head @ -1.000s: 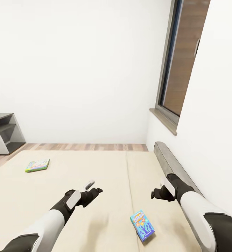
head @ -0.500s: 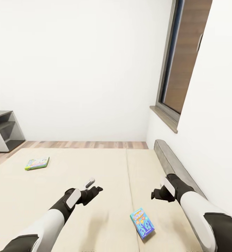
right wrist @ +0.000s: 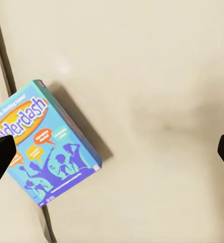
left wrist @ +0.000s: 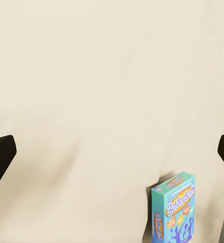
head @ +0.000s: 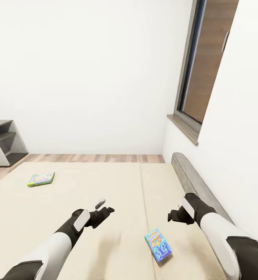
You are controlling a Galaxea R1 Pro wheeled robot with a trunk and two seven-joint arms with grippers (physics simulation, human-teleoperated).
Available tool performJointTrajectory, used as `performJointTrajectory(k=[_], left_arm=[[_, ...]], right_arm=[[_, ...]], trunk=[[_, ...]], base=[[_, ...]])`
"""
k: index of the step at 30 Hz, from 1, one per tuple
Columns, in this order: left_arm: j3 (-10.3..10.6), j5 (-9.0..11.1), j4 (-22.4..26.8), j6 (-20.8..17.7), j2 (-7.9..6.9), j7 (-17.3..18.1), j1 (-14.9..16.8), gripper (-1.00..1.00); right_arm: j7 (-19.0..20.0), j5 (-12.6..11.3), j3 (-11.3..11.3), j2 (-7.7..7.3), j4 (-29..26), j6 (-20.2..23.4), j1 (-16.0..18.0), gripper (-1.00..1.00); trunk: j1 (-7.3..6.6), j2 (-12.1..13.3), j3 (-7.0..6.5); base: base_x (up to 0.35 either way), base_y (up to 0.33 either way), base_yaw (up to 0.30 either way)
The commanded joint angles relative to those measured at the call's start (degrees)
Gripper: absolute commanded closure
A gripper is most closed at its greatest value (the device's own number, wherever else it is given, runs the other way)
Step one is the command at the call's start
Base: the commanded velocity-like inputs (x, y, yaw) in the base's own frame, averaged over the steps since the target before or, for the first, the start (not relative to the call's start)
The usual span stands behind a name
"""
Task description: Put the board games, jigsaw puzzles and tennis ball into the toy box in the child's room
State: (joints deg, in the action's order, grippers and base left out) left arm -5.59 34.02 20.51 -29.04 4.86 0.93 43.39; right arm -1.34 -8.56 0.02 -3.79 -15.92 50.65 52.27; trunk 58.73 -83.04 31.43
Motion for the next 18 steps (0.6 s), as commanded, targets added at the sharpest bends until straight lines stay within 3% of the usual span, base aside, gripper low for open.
performJointTrajectory(k=[1,13,18], left_arm=[[-0.5,-0.1,0.1,-0.4,0.05,0.1,0.0,-1.00],[-0.4,0.0,0.1,-0.4,0.06,0.3,0.0,-1.00],[-0.4,-0.1,0.1,-0.5,0.06,0.4,0.0,-1.00]], right_arm=[[-0.1,-0.3,0.0,-0.01,-0.1,0.2,0.0,-1.00],[0.1,-0.3,0.0,-0.04,-0.1,0.3,0.0,-1.00],[2.9,-0.3,0.0,-0.17,-0.3,0.3,0.0,-1.00]], trunk=[[0.00,0.0,0.15],[0.00,0.0,1.27],[0.00,0.0,1.73]], base=[[0.000,0.000,0.000],[0.000,0.000,0.000],[0.000,0.000,0.000]])
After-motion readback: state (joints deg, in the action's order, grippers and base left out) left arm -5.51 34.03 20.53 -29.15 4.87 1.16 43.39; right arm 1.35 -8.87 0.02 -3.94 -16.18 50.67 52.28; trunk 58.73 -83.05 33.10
